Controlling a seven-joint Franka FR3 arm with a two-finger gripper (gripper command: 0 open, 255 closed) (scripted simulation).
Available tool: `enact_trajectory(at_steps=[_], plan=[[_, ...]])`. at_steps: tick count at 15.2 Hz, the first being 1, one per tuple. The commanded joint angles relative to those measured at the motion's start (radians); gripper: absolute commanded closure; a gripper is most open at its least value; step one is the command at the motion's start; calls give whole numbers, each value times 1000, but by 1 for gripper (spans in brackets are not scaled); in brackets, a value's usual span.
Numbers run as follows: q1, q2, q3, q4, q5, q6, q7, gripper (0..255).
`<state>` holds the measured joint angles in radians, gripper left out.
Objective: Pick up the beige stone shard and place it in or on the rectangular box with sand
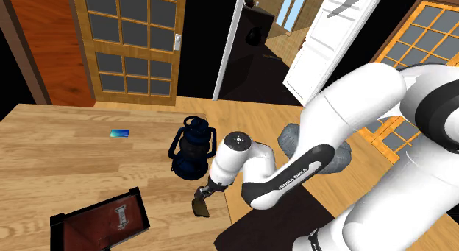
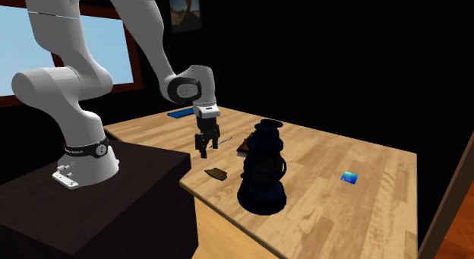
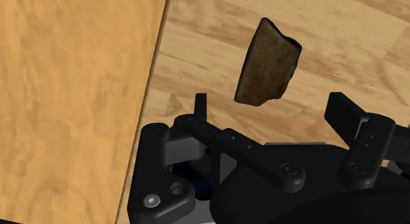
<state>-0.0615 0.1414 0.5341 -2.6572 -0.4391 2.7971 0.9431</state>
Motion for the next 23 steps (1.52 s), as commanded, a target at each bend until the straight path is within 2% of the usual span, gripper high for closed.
enact_trajectory(at_steps=[1,4,12,20,21,23], plan=[[67,115,-80,62,-202,19,182,0],[195,253,-206,154,-357,42,348,0],[297,389,-335,229,-500,108,472,0],[297,389,-335,229,-499,108,472,0],[297,389,-335,229,-499,108,472,255],[297,389,-335,229,-499,108,472,255]])
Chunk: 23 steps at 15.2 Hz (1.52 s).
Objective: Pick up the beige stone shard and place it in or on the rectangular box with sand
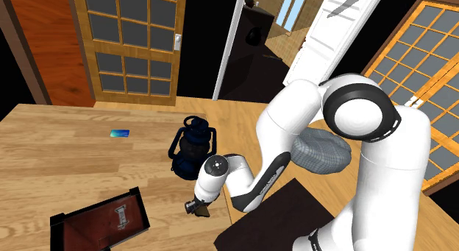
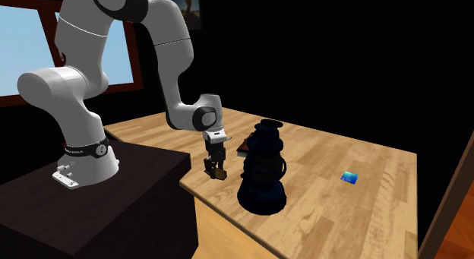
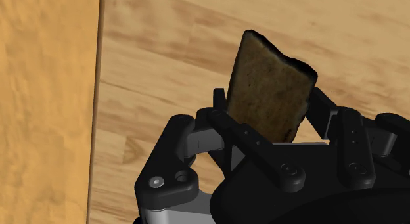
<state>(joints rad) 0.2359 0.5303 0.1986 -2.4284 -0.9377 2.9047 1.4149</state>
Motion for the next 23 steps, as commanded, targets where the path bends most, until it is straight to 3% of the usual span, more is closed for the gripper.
enact_trajectory(at_steps=[1,7,23], plan=[[0,0,0,0,0,0,0,255],[0,0,0,0,0,0,0,255],[-200,-255,254,-113,319,-135,-273,255]])
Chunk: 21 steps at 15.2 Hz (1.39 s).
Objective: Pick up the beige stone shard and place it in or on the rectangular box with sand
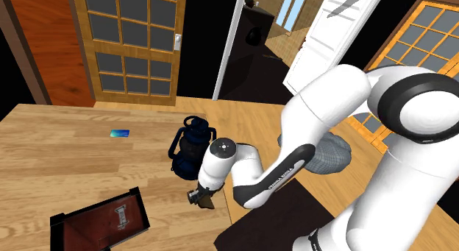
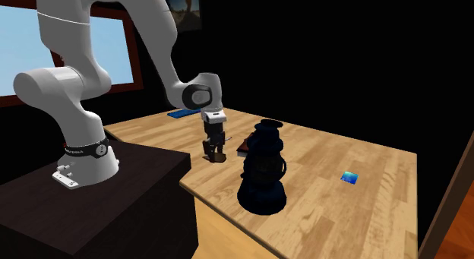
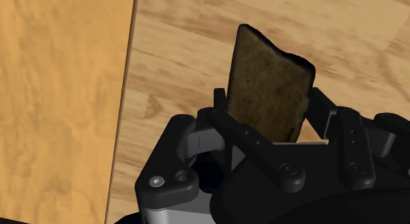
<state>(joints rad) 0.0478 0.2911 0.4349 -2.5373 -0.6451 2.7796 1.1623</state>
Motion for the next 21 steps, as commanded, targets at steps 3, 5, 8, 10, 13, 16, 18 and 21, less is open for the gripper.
enact_trajectory(at_steps=[3,5,8,10,13,16,18,21], plan=[[-45,-66,65,-18,104,-37,-81,255],[-64,-100,94,-26,158,-55,-122,255],[-57,-104,115,5,191,-90,-131,255],[-18,-51,113,80,163,-130,-81,255],[43,29,106,197,132,-192,-22,255],[106,110,98,321,111,-255,22,255],[147,165,92,407,100,-299,44,255],[210,249,83,546,90,-366,68,255]])
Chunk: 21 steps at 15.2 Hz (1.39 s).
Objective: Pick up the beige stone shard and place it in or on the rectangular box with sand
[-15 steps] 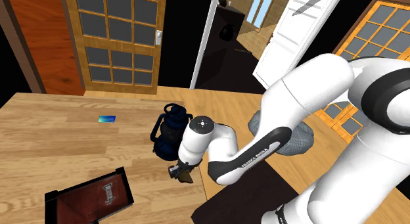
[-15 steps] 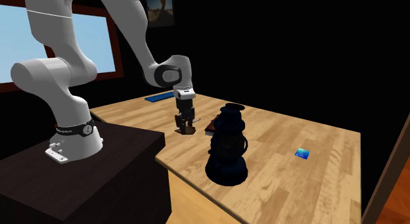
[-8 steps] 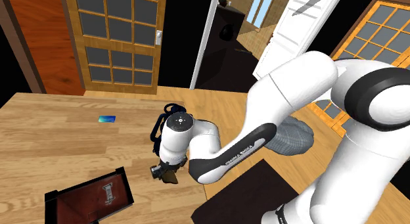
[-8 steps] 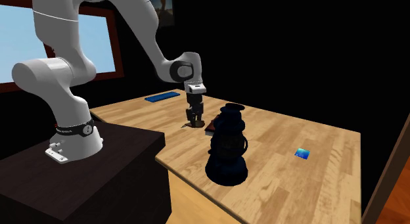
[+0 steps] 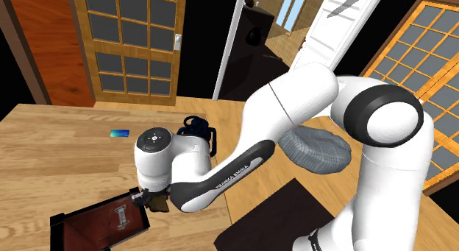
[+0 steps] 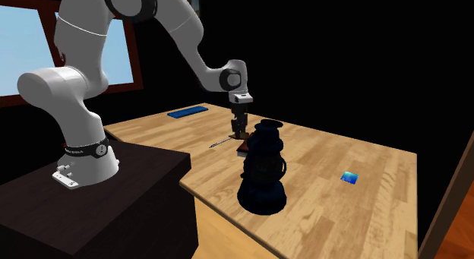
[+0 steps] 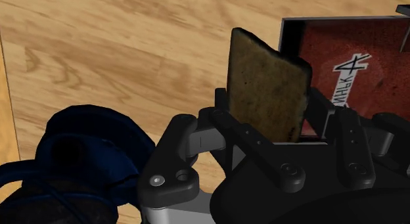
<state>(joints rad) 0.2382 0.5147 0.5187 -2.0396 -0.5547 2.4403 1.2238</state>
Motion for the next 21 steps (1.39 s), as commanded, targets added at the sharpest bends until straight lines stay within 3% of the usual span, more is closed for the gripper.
enact_trajectory(at_steps=[1,12,21], plan=[[41,55,-4,96,-3,-50,12,255],[292,418,-44,753,-7,-344,-4,255],[309,496,-70,771,-31,-283,11,255]])
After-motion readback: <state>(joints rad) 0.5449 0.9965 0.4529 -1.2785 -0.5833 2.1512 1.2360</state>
